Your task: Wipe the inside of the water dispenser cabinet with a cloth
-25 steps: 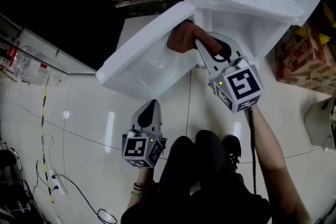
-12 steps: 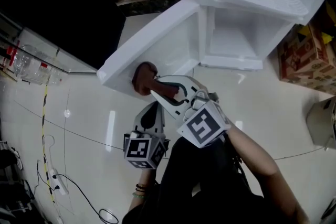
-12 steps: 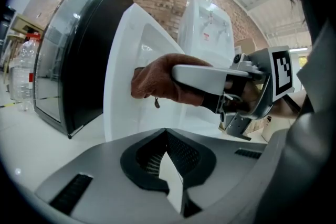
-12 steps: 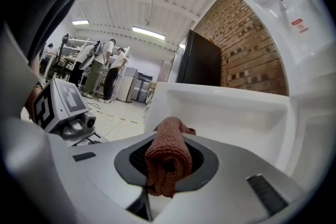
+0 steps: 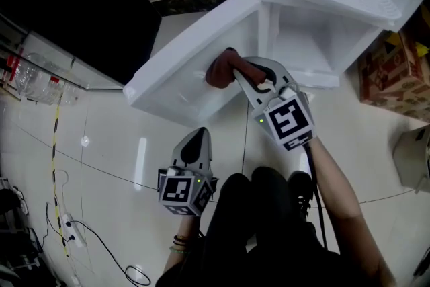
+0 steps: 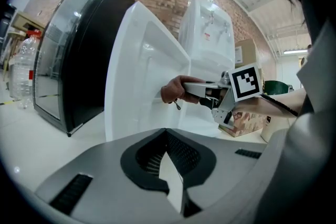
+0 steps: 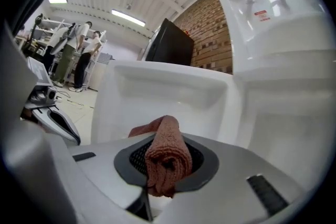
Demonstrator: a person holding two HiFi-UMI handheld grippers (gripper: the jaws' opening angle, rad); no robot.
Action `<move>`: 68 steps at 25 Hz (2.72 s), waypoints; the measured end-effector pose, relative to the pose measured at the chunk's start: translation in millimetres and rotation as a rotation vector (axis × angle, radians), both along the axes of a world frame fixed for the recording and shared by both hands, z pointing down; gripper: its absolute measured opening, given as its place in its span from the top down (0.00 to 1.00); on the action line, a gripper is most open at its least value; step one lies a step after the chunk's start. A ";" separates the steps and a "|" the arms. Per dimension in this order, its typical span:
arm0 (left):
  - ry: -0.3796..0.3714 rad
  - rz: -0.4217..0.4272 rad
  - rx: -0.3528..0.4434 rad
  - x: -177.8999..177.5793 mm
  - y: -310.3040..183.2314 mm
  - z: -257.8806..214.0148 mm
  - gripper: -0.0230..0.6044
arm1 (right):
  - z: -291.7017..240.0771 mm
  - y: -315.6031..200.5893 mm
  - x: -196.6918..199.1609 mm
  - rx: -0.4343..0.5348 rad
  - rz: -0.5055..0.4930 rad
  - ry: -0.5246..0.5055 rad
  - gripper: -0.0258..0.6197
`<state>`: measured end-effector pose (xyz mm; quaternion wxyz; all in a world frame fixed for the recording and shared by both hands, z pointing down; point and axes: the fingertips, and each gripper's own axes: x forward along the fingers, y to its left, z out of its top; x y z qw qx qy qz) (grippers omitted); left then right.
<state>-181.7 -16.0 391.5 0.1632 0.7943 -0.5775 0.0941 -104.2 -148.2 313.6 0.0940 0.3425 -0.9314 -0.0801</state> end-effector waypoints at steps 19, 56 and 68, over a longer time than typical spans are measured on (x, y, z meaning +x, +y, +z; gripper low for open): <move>-0.013 -0.028 -0.043 -7.3 6.1 17.8 0.99 | 28.5 58.0 -38.6 -0.087 -0.168 -0.001 0.84; 0.015 -0.078 -0.063 -28.0 14.1 28.5 0.99 | 100.6 4.2 32.4 -0.188 0.067 0.090 0.84; 0.023 -0.088 -0.076 -31.8 17.9 32.0 0.99 | 153.5 117.2 -89.7 -0.200 -0.330 0.218 0.84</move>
